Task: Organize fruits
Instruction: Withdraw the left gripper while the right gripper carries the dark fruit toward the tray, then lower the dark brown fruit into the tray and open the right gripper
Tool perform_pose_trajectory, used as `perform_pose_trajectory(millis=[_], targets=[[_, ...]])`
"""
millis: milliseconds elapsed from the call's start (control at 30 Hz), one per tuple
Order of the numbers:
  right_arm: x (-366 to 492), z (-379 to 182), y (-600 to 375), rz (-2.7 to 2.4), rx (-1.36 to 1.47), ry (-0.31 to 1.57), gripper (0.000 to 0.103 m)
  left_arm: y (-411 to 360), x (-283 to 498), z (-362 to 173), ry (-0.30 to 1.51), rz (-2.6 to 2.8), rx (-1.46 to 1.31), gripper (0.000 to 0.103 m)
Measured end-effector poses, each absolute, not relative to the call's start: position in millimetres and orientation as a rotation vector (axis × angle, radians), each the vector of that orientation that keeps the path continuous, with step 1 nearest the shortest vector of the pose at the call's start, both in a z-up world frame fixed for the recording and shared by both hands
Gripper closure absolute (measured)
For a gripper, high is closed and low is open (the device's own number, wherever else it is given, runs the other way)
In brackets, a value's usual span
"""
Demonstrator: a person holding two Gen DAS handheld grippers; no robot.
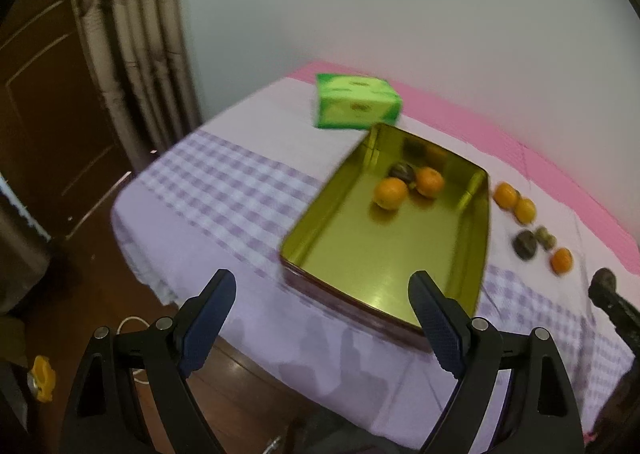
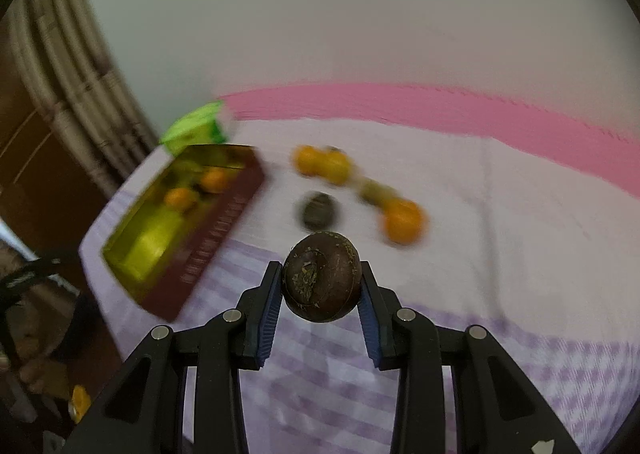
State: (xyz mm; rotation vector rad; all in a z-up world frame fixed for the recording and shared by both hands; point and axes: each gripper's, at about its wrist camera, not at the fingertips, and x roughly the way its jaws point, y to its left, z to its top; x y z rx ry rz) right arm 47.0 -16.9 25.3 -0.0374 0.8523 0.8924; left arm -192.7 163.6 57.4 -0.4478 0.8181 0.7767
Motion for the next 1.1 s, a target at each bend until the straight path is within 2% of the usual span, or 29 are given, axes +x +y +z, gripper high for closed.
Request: perform_pose_trajectory(millis=[333, 667, 1100], targets=[[23.9, 69.2, 103.2, 1.094, -0.188, 0.778, 0.07, 162.5, -184.0, 48.9, 0.852, 0.723, -0.423, 0.015], [24.8, 44.0, 190.1, 1.124, -0.346, 0.819, 0.07, 160.3, -174.5, 47.2, 0.89, 0.67, -0.367, 0.015], [36.4, 7.6, 218.4, 1.089, -0.411, 0.886, 0.07, 166.7, -171.3, 38.5, 0.935, 0.667, -0.381, 0.015]])
